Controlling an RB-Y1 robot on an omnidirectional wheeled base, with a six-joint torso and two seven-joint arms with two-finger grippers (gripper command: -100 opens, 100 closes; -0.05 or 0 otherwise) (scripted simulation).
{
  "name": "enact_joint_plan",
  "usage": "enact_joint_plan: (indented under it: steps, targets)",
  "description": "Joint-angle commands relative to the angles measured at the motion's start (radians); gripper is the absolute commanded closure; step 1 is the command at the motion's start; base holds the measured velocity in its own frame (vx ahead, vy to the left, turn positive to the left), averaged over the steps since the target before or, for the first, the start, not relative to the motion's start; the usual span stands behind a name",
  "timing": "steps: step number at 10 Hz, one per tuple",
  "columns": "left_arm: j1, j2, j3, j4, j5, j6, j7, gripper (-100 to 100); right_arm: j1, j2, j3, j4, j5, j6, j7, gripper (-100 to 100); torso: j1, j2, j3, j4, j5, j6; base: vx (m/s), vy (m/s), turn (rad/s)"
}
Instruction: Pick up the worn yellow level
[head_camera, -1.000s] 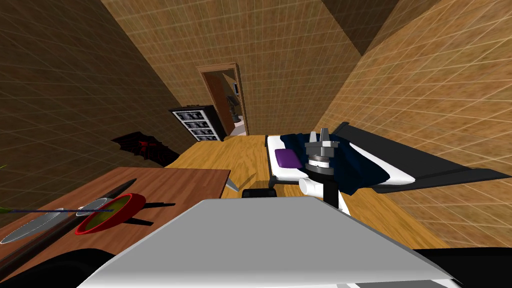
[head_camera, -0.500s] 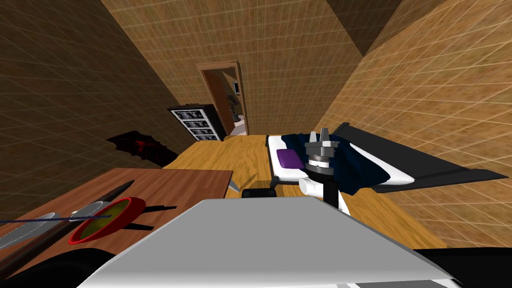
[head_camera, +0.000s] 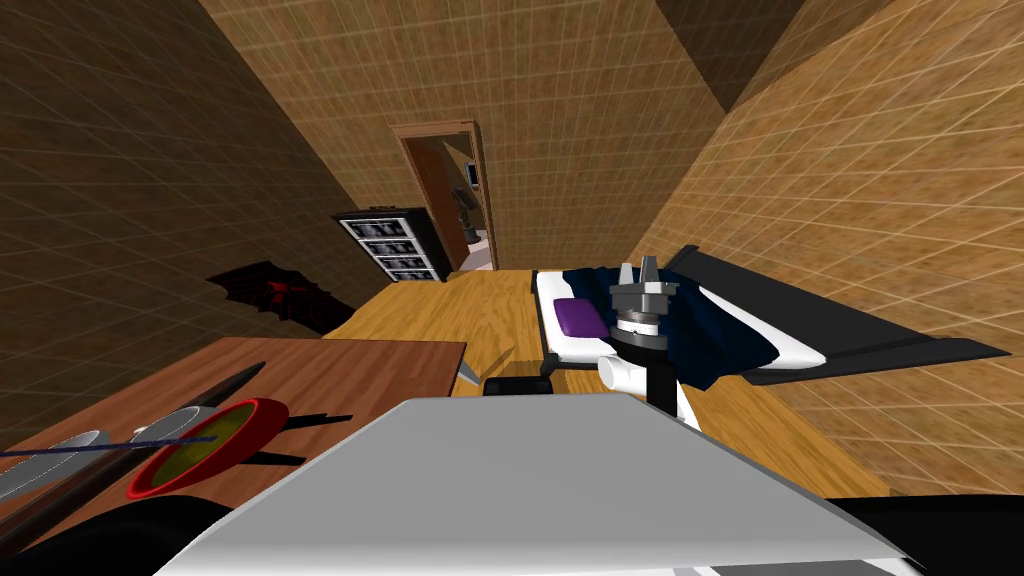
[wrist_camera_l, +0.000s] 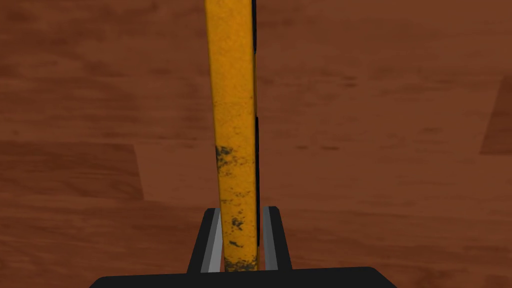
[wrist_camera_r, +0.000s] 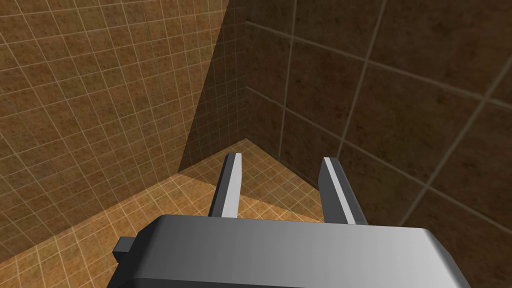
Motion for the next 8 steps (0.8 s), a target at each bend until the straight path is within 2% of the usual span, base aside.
enact_joint_plan:
  steps: [1, 2, 3, 4, 6, 7, 8]
  targets:
    - [0.000, 0.000, 0.000, 0.000, 0.000, 0.000, 0.000, 100, 0.000, 0.000, 0.000, 0.000, 0.000, 0.000, 0.000, 0, 0.000, 0.000, 0.000, 0.000, 0.000, 0.000, 0.000, 0.000, 0.000]
    - [0.000, 0.000, 0.000, 0.000, 0.000, 0.000, 0.000, 100, 0.000, 0.000, 0.000, 0.000, 0.000, 0.000, 0.000, 0, 0.000, 0.000, 0.000, 0.000, 0.000, 0.000, 0.000, 0.000, 0.000]
    - [0.000, 0.000, 0.000, 0.000, 0.000, 0.000, 0.000, 0, 0.000, 0.000, 0.000, 0.000, 0.000, 0.000, 0.000, 0, 0.000, 0.000, 0.000, 0.000, 0.000, 0.000, 0.000, 0.000, 0.000]
    - [0.024, 0.020, 0.013, -0.033, 0.001, 0.004, 0.010, 100, 0.000, 0.000, 0.000, 0.000, 0.000, 0.000, 0.000, 0, 0.000, 0.000, 0.000, 0.000, 0.000, 0.000, -0.010, -0.019, 0.040]
    - [0.045, 0.052, 0.028, -0.057, 0.000, -0.003, 0.030, 100, 0.000, 0.000, 0.000, 0.000, 0.000, 0.000, 0.000, 0, -0.003, 0.002, 0.001, 0.000, -0.001, 0.000, -0.029, -0.039, 0.024]
    - [0.041, 0.039, 0.026, -0.049, 0.000, -0.001, 0.019, 100, 0.000, 0.000, 0.000, 0.000, 0.000, 0.000, 0.000, 0, -0.004, 0.002, 0.001, 0.000, -0.002, 0.000, -0.012, -0.018, 0.006]
    - [0.043, 0.041, 0.027, -0.050, 0.001, -0.002, 0.021, 0, 0.000, 0.000, 0.000, 0.000, 0.000, 0.000, 0.000, 0, -0.003, 0.002, 0.001, 0.000, -0.001, 0.000, 0.000, 0.000, 0.000]
